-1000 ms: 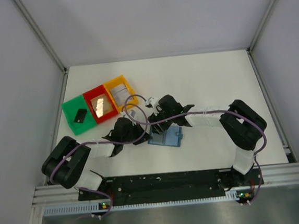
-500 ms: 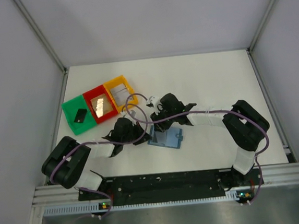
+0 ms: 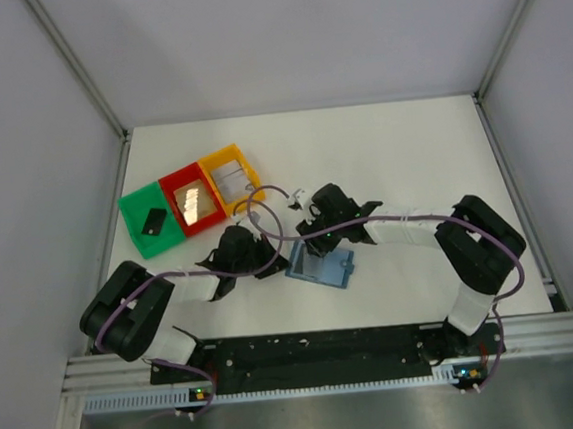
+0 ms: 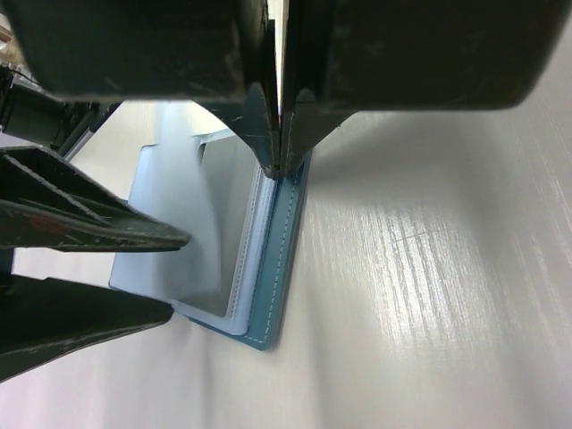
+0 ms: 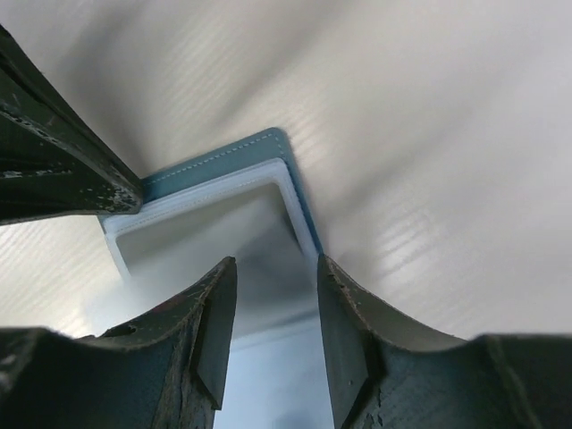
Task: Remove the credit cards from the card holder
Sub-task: Remove the credit card from the card holder.
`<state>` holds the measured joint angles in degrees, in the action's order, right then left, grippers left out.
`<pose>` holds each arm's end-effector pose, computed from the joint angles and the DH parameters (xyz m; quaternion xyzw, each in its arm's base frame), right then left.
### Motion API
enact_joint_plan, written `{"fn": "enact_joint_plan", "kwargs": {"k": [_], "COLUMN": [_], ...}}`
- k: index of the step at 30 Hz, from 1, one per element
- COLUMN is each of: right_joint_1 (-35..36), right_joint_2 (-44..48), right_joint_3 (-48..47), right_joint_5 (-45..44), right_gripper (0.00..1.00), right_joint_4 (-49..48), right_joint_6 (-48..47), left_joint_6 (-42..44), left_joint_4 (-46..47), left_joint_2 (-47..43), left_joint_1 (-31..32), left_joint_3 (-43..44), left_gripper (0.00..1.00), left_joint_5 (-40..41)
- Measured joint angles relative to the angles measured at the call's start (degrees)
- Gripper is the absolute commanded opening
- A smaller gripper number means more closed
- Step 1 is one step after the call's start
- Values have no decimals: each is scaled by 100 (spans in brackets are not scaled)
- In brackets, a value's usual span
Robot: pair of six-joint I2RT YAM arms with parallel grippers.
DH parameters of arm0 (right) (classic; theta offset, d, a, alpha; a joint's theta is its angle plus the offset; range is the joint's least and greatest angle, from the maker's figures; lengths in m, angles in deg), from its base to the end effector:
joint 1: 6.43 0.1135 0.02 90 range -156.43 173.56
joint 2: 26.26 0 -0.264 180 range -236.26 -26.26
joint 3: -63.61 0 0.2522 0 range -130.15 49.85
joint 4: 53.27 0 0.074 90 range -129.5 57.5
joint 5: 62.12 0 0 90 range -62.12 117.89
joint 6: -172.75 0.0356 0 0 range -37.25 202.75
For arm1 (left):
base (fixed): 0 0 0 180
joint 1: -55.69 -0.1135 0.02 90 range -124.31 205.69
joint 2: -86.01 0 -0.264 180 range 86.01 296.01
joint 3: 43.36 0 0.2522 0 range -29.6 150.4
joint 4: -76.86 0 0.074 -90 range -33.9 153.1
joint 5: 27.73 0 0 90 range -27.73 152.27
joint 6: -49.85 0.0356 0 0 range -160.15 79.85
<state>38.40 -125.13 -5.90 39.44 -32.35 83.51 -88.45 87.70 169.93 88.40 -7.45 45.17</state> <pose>0.2433 0.2519 0.1669 -0.3828 0.8546 0.2183 0.2749 0.2020 -0.1422 0.1233 -0.0546 0.8864 -0.3870 0.2480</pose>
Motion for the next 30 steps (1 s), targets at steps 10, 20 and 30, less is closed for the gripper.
{"fn": "enact_joint_plan", "kwargs": {"k": [10,20,30], "right_joint_1": [15,50,-76], "right_joint_2": [409,640,1447], "right_joint_3": [181,326,844], "right_joint_5": [-667,-789,-1565], "right_gripper": [44,63,40], "right_joint_4": [258,170,146], "right_joint_6": [-273,341,1716], "left_joint_6": [15,363,719], "left_joint_4": [-487,-702,-1147], "left_joint_2": [-601,-271,-26], "left_joint_1": [35,240,704], "left_joint_3": [59,671,1054], "left_gripper": [0,3,38], "left_joint_5": [44,61,433]}}
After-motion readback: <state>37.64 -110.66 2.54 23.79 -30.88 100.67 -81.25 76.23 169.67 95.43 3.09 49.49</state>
